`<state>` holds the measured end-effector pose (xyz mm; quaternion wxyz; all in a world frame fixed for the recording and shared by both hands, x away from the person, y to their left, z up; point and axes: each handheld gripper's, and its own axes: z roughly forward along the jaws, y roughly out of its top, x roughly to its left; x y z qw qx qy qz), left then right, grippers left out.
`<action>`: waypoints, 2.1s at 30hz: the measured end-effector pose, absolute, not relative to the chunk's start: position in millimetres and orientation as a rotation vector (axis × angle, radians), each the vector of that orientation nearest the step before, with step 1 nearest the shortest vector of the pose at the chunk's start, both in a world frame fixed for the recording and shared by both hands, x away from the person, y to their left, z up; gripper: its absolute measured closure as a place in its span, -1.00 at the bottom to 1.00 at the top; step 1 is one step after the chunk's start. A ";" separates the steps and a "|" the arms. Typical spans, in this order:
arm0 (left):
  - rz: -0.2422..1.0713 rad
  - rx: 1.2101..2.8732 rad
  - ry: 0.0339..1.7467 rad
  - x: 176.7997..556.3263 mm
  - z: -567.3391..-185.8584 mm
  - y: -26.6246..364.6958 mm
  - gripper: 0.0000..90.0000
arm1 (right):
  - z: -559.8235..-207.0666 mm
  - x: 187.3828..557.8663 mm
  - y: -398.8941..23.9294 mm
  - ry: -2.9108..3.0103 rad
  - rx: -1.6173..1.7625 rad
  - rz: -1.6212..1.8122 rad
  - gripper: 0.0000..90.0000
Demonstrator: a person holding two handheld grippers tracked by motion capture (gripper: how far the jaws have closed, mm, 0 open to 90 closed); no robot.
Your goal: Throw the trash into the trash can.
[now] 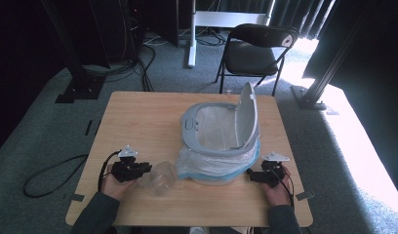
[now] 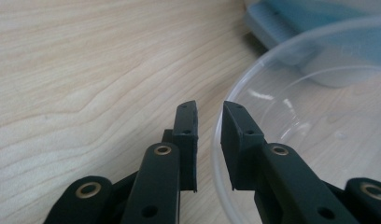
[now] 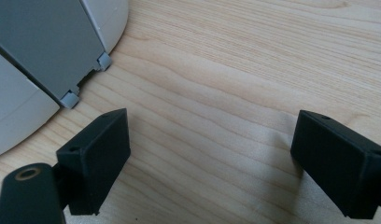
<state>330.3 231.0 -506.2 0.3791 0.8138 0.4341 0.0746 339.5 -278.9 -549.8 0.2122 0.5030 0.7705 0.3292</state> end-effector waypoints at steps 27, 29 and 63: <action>0.298 1.938 0.943 298.0 -446.6 221.3 0.20 | -549.8 339.5 -278.9 2.140 1.397 0.914 -0.75; 0.304 1.935 0.930 294.3 -444.1 218.5 0.18 | -549.8 339.5 -278.9 2.140 1.397 0.914 -0.75; 0.409 2.068 1.017 298.3 -458.3 212.5 0.86 | -549.8 339.4 -278.9 2.140 1.395 0.914 -0.75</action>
